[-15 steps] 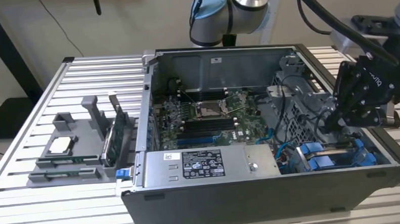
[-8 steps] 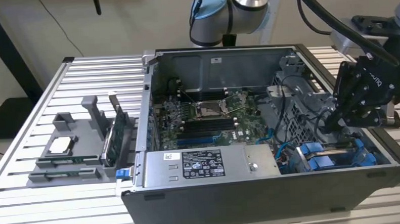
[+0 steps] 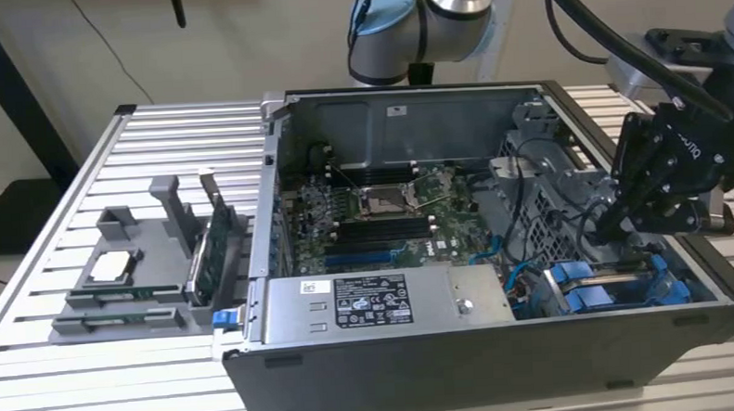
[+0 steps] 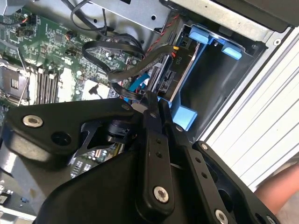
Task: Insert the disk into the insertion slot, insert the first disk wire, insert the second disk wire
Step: 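Insert the second disk wire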
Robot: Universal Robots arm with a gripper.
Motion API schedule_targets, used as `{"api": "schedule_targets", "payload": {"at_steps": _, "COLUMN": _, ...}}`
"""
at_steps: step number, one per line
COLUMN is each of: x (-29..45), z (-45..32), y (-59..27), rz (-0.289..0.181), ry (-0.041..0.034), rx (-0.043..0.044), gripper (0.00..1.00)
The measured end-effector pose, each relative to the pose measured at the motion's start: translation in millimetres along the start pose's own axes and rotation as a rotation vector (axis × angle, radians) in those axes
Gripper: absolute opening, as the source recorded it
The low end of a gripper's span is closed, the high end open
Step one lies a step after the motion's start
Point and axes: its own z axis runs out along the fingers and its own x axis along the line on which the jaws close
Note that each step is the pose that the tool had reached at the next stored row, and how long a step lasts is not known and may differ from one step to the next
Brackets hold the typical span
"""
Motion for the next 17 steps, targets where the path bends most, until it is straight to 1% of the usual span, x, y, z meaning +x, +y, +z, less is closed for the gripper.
{"api": "schedule_targets", "payload": {"at_steps": 6, "x": 0.0, "z": 0.1, "y": 0.0, "rz": 0.0, "ry": 0.0, "rx": 0.0002, "gripper": 0.16}}
{"api": "schedule_targets", "payload": {"at_steps": 8, "x": 0.1, "z": 0.4, "y": -0.1, "rz": 0.0, "ry": -0.0004, "rx": 0.0027, "gripper": 0.16}}
{"api": "schedule_targets", "payload": {"at_steps": 10, "x": 0.8, "z": 1.9, "y": -0.2, "rz": -0.001, "ry": -0.0022, "rx": 0.0099, "gripper": 0.16}}
{"api": "schedule_targets", "payload": {"at_steps": 15, "x": 2.1, "z": 6.8, "y": -1.0, "rz": -0.004, "ry": -0.0066, "rx": 0.038, "gripper": 0.16}}
{"api": "schedule_targets", "payload": {"at_steps": 17, "x": 3.6, "z": 8.3, "y": -1.4, "rz": -0.005, "ry": -0.0079, "rx": 0.0468, "gripper": 0.16}}
